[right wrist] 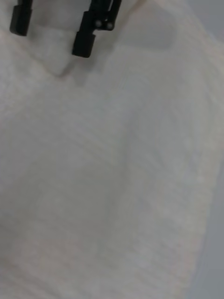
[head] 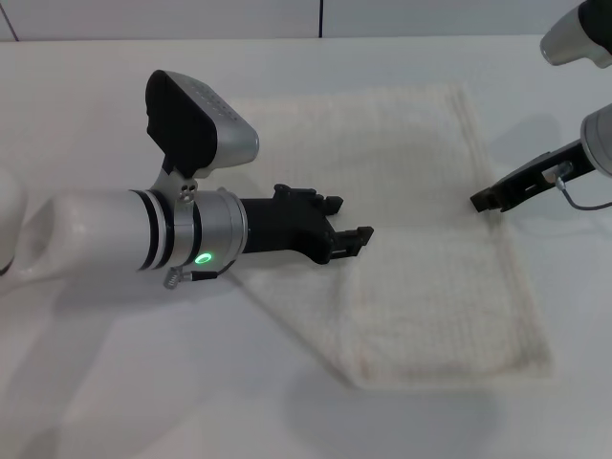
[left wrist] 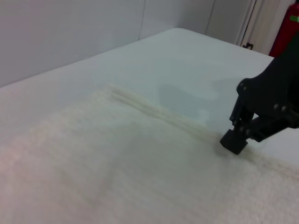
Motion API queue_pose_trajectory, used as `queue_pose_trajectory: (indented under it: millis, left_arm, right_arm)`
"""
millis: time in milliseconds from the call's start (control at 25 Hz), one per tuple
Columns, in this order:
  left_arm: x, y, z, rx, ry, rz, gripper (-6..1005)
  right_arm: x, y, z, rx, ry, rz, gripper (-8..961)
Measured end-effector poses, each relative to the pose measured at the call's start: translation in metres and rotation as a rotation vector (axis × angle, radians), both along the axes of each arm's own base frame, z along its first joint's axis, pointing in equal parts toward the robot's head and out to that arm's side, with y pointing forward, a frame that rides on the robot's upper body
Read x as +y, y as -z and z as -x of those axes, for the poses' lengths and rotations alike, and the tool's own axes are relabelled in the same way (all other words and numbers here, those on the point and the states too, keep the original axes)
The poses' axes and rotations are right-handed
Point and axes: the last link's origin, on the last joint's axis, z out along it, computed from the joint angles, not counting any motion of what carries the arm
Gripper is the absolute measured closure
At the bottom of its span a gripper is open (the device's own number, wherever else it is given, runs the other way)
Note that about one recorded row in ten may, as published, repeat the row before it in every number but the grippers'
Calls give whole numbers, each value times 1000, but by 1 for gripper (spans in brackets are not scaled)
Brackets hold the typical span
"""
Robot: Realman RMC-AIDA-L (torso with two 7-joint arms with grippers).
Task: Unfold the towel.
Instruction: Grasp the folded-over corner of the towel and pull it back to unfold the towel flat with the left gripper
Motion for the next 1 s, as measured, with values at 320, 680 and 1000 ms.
queue_pose_trajectory:
  millis: [320, 680, 1000]
  left_arm:
    - [1, 1, -1, -7, -2, -11, 409]
    - [0, 8, -8, -15, 12, -26, 410]
    - [-1, 14, -3, 28, 8, -64, 411]
  right_arm:
    - [1, 0, 1, -3, -5, 1, 954]
    - [1, 0, 2, -1, -8, 2, 954]
    - [1, 1, 3, 6, -5, 3, 954]
